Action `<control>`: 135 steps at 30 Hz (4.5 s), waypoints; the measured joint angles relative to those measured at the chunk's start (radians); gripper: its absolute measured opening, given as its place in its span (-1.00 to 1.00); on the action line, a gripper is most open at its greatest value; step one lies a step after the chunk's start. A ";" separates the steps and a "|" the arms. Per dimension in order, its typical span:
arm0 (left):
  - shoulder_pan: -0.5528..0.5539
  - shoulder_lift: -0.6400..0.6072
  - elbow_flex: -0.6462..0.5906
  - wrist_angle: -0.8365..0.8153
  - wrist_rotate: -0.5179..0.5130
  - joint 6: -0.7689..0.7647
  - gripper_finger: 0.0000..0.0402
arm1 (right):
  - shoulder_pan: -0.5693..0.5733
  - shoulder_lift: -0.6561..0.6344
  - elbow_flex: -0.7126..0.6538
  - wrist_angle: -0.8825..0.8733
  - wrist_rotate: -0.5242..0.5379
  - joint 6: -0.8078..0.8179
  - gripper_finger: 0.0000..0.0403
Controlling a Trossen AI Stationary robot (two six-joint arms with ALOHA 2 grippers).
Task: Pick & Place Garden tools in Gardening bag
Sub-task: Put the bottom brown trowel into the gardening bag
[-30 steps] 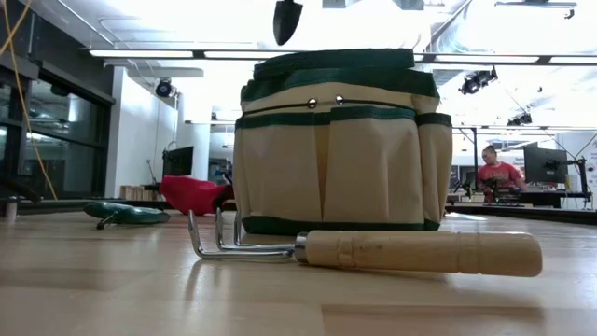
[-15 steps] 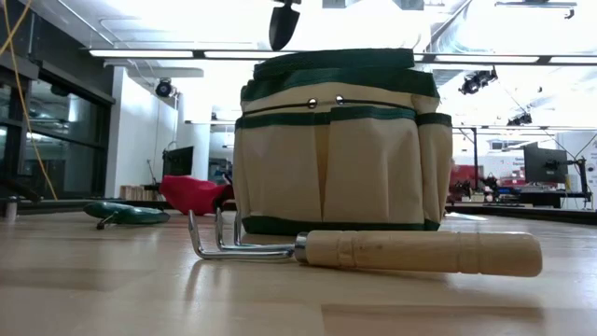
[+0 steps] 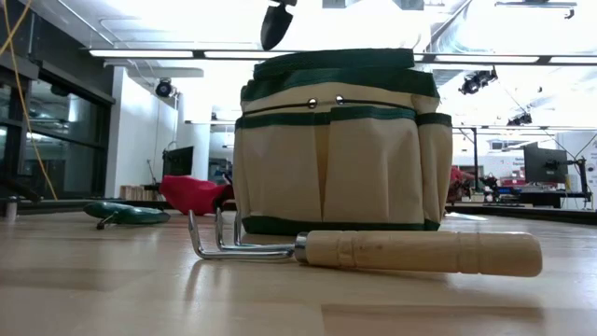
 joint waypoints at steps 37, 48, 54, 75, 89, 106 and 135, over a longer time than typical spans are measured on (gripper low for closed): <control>0.026 -0.001 -0.001 0.001 0.034 0.160 -0.69 | -0.116 0.007 -0.001 -0.053 -0.158 0.328 -0.10; 0.026 -0.002 -0.001 0.000 0.026 0.164 -0.69 | -0.117 0.007 -0.001 -0.055 -0.142 0.319 -0.66; 0.026 -0.002 -0.001 0.000 0.027 0.163 -0.69 | -0.117 0.007 -0.001 -0.055 -0.138 0.328 -0.65; 0.021 -0.002 -0.001 -0.045 0.036 0.221 -0.41 | -0.114 0.005 -0.001 -0.055 -0.167 0.321 -0.70; -0.058 -0.035 -0.002 -0.062 -0.159 0.422 -0.39 | -0.115 -0.138 0.000 -0.308 -0.064 0.301 -0.70; -0.186 -0.373 -0.001 -0.957 -0.057 -0.424 -0.38 | 0.110 -0.265 0.000 -0.638 -0.140 0.510 -0.70; -0.192 -0.742 -0.265 -1.151 0.584 -0.692 -0.38 | 0.298 0.008 0.055 -0.611 -0.210 0.755 -0.70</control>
